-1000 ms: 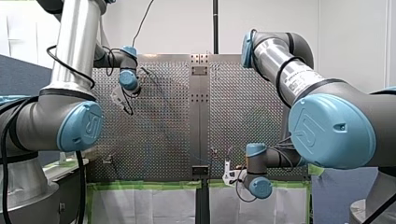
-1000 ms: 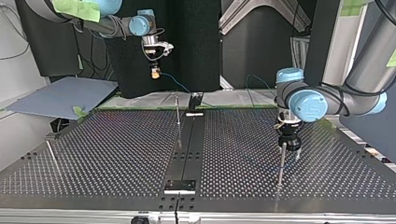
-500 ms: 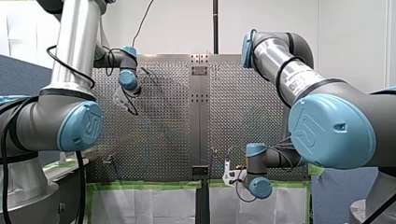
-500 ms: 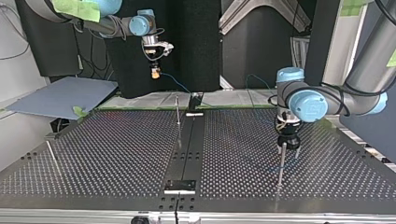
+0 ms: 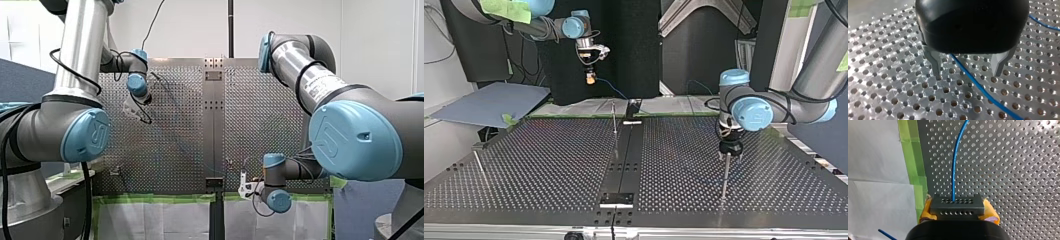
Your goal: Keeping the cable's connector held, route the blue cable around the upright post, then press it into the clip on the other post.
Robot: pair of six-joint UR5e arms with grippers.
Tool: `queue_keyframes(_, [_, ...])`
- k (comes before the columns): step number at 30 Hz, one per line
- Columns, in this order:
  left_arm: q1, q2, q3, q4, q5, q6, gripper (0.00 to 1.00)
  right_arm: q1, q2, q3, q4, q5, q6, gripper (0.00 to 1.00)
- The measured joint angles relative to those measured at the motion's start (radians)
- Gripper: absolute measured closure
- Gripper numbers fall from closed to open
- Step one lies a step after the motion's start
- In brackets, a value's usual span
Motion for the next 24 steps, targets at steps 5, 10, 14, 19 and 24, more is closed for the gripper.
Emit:
queue_keyframes(5, [-0.001,0.002,-0.002,-0.012,-0.005,-0.053,0.00,0.000,0.000,0.000,0.001,0.000,0.000,1.00])
queue_keyframes(10, [-0.001,0.022,-0.022,-0.015,-0.029,-0.110,0.00,0.000,0.000,0.000,0.002,0.000,0.000,1.00])
queue_keyframes(14, [-0.001,0.037,-0.046,-0.016,-0.038,-0.135,0.00,0.000,0.000,0.000,0.002,0.000,0.000,1.00])
queue_keyframes(19, [0.002,0.041,-0.072,-0.013,-0.048,-0.132,0.00,0.000,0.000,0.000,0.003,0.000,0.000,1.00])
queue_keyframes(24, [0.017,0.041,-0.082,0.023,-0.058,-0.141,0.00,0.000,0.000,0.000,0.003,0.000,-0.001,1.00])
